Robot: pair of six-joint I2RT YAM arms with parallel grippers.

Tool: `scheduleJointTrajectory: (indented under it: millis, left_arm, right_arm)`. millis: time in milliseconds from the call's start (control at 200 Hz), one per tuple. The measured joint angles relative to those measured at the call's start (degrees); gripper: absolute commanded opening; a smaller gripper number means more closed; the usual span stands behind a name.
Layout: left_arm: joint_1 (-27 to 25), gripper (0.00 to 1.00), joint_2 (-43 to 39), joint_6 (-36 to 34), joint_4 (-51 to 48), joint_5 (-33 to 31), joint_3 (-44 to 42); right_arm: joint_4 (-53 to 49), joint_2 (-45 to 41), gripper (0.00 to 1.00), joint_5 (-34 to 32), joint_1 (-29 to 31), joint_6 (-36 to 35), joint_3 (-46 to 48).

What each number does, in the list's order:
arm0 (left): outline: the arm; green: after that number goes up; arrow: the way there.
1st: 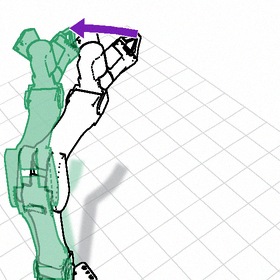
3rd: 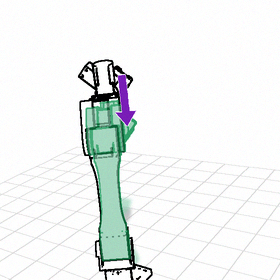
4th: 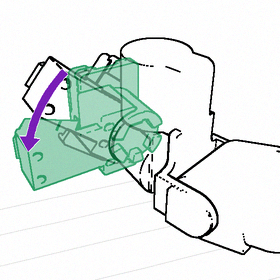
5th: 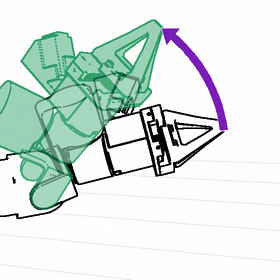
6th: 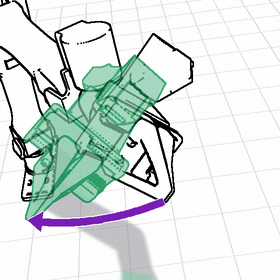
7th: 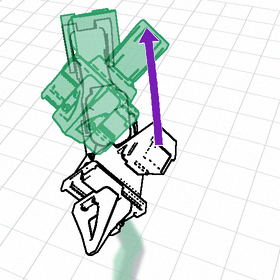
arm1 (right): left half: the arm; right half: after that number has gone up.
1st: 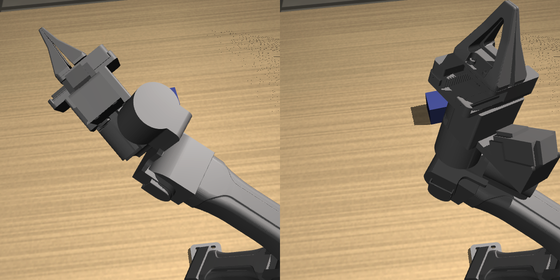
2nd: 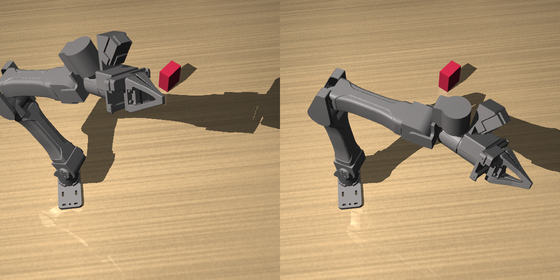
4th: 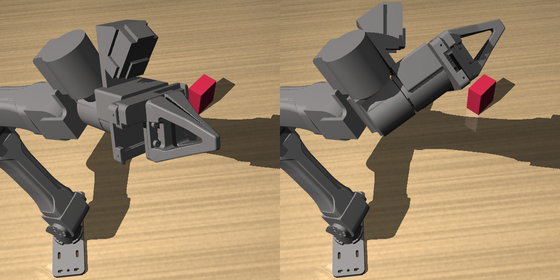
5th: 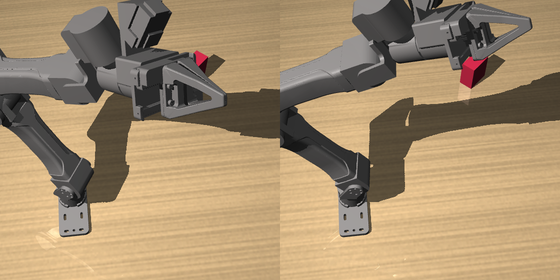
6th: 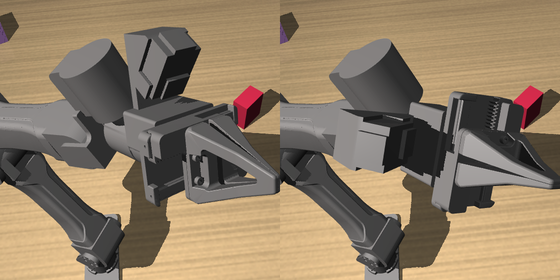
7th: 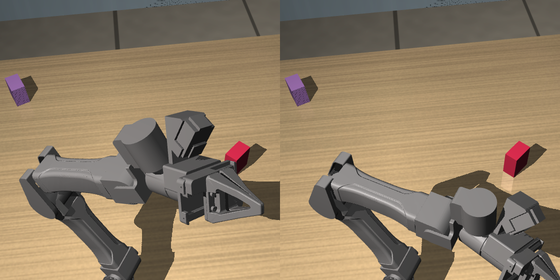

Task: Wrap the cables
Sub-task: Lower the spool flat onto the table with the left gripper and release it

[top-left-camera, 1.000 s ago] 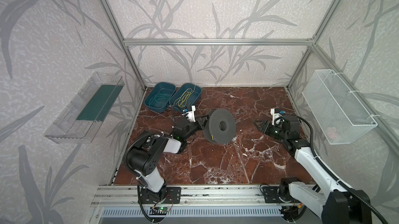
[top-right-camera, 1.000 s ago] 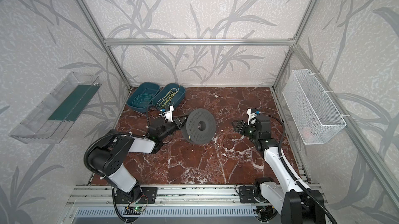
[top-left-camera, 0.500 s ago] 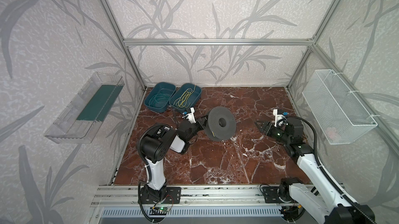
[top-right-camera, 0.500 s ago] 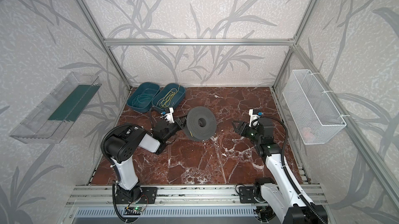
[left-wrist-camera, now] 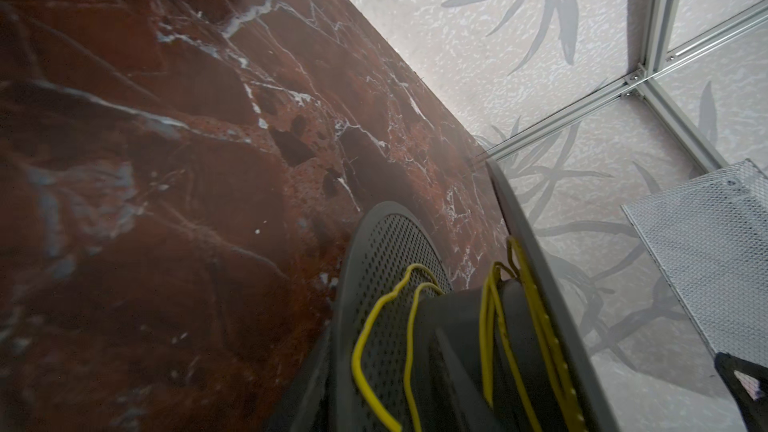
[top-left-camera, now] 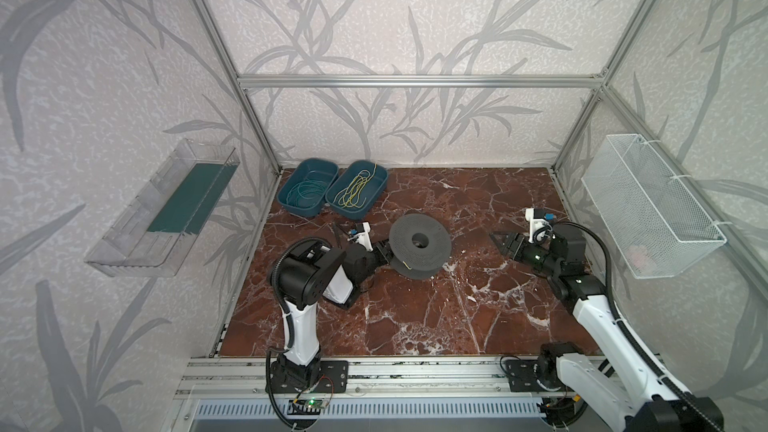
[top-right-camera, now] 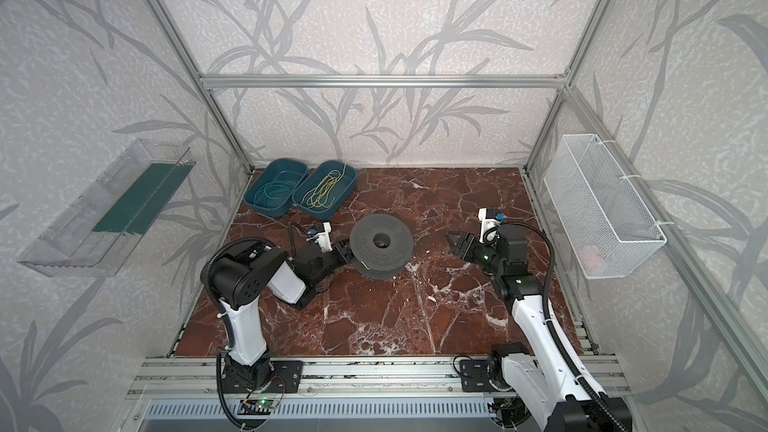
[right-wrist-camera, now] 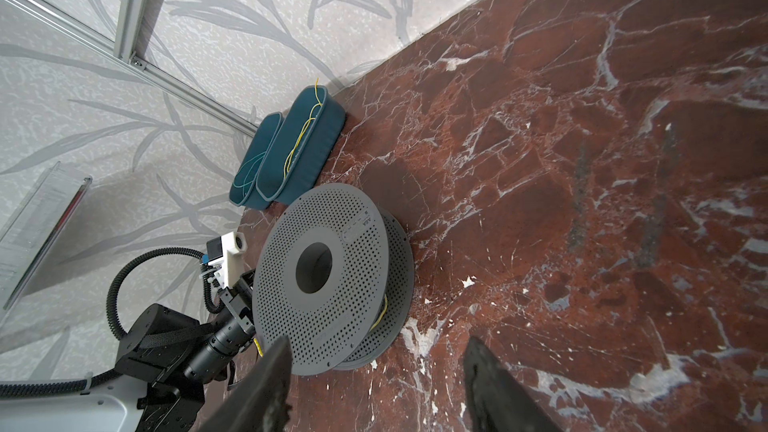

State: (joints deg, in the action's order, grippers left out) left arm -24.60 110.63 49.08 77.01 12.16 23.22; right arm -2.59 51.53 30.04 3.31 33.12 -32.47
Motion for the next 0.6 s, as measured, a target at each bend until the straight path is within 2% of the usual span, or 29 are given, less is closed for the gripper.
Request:
scheduleJointTrajectory:
  millis: [100, 155, 410, 485, 550, 560, 570, 580, 605]
  left_arm:
    - [0.2, 0.44, -1.9, -0.4, -4.5, -1.6, -0.9]
    - [0.2, 0.48, -3.7, -0.8, -6.9, -3.1, -1.6]
    - [0.0, 0.55, -12.6, -3.1, -18.5, -10.3, -2.1]
    - [0.0, 0.64, -16.4, -3.3, -22.9, -13.4, -3.3]
    - [-0.1, 0.77, -21.7, -3.5, -29.4, -16.0, -3.9]
    - [-0.1, 0.78, -23.0, -3.8, -30.9, -16.7, -3.9]
    - [-0.1, 0.79, -24.2, -4.0, -32.6, -17.0, -3.9]
    - [-0.2, 0.8, -25.3, -3.9, -33.9, -17.2, -3.8]
    - [-0.2, 0.87, -28.4, -4.4, -38.0, -18.4, -3.3]
  right_arm:
    - [-2.0, -0.5, 0.65, -0.2, 0.0, -0.6, -0.8]
    - [-3.1, -1.1, 0.65, -0.5, 0.0, -0.9, -1.2]
    - [-6.7, -3.9, 0.67, -1.4, 0.0, -2.1, -2.8]
    - [-8.3, -4.3, 0.68, -1.8, 0.0, -2.9, -3.3]
    - [-10.2, -4.6, 0.75, -2.1, 0.0, -3.9, -4.2]
    - [-10.5, -4.7, 0.79, -2.1, 0.0, -3.9, -4.4]
    - [-10.8, -4.7, 0.91, -2.1, 0.0, -4.2, -4.7]
    - [-11.2, -4.7, 0.99, -2.1, 0.0, -4.3, -4.9]
    - [-11.9, -4.7, 0.99, -2.1, 0.0, -4.6, -5.6]
